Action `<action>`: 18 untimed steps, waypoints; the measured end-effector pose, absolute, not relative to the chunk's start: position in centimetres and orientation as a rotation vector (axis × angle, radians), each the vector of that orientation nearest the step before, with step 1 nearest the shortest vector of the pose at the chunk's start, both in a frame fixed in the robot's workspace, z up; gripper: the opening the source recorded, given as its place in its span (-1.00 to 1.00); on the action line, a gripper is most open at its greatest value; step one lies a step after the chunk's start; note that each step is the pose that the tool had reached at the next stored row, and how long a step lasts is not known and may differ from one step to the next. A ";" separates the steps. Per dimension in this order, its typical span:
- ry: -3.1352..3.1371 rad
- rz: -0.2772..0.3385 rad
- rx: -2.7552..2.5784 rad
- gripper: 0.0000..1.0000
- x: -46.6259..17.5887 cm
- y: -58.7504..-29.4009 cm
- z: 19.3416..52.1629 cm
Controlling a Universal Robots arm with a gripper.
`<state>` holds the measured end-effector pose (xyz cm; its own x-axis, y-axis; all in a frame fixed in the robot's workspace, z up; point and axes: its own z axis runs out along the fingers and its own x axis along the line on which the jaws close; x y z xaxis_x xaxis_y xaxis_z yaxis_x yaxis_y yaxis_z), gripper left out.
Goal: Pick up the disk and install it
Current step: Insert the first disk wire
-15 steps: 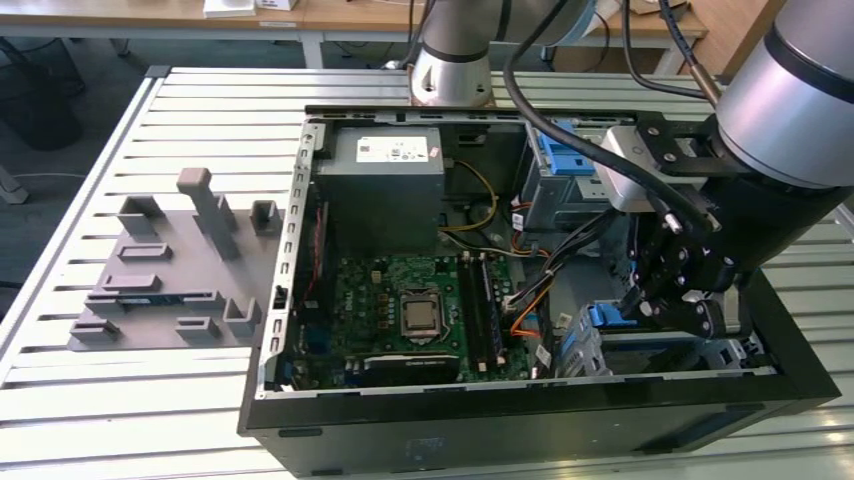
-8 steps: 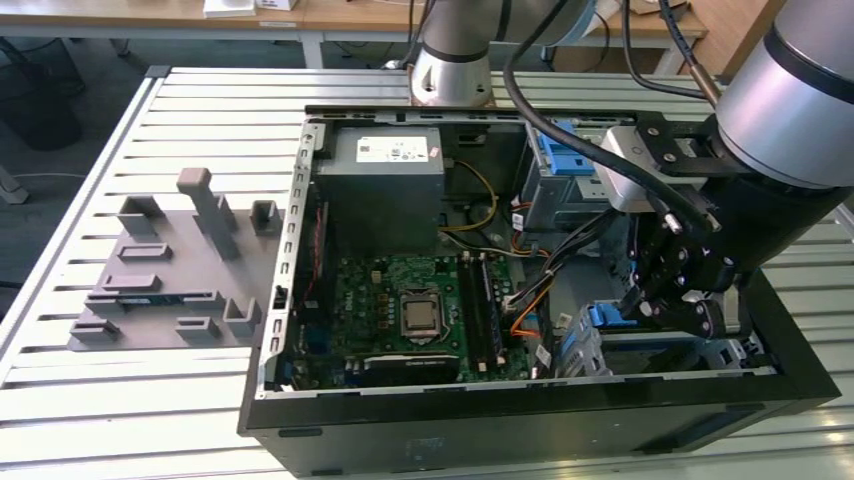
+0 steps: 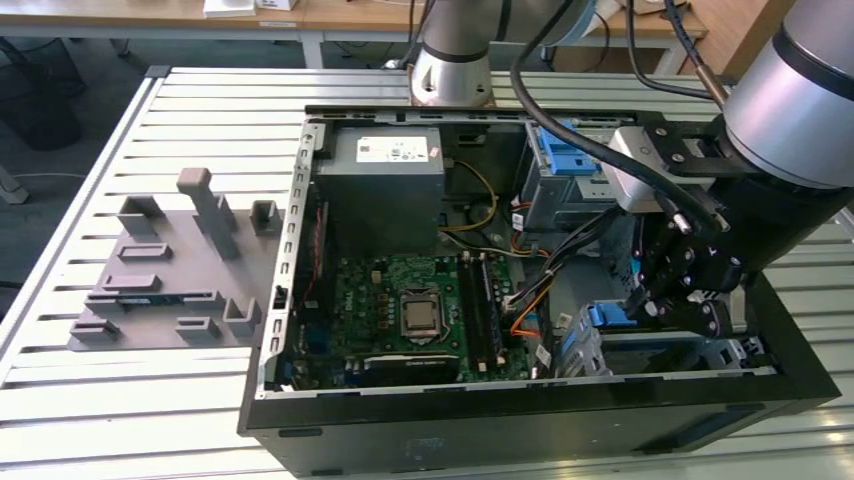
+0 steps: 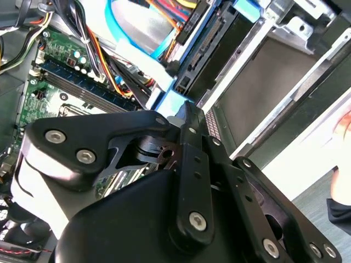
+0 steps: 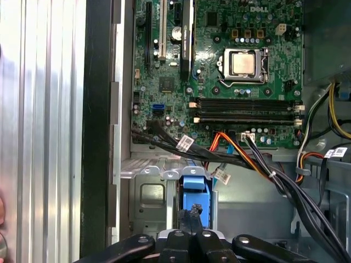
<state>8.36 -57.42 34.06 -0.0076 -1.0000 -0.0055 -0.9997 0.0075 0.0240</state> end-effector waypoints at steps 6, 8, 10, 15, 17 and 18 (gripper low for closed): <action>-2.221 -0.032 2.204 -0.79 8.4 -57.4 34.4; -2.221 -0.032 2.204 -0.79 8.4 -57.4 34.7; -2.221 -0.032 2.204 -0.79 8.4 -57.4 35.0; -2.221 -0.032 2.204 -0.79 8.6 -57.4 35.4; -2.221 -0.032 2.204 -0.79 9.0 -57.4 35.4; -2.221 -0.032 2.204 -0.79 9.2 -57.4 35.4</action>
<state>9.24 -57.36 35.40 -0.0078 -1.0000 -0.0055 -0.9997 0.0077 0.0236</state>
